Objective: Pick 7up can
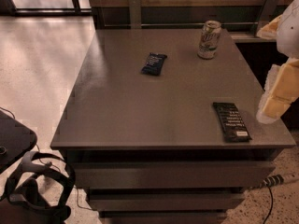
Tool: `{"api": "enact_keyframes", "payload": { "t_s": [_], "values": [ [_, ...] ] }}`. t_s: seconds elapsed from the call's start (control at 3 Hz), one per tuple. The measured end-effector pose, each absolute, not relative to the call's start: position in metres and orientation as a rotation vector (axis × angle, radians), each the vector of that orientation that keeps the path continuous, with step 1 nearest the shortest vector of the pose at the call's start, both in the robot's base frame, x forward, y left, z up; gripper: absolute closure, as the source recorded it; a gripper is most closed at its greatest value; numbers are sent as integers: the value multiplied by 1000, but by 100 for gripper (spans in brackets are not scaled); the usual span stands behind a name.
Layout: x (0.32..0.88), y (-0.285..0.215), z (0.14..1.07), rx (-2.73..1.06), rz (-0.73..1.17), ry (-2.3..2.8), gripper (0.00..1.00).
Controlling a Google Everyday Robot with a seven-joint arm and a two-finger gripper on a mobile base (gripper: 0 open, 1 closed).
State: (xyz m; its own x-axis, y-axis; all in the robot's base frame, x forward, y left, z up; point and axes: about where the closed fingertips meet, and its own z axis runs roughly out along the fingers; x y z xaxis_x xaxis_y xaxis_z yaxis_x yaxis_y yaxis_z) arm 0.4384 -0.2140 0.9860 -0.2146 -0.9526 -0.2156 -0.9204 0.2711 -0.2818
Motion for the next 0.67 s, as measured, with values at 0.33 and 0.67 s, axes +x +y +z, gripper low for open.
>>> {"api": "enact_keyframes", "payload": {
  "t_s": [0.33,0.67],
  "values": [
    [442,-217,986,-1692,-124,2206,0],
    [471,-249,985,-1576,-65,2209,0]
  ]
}}
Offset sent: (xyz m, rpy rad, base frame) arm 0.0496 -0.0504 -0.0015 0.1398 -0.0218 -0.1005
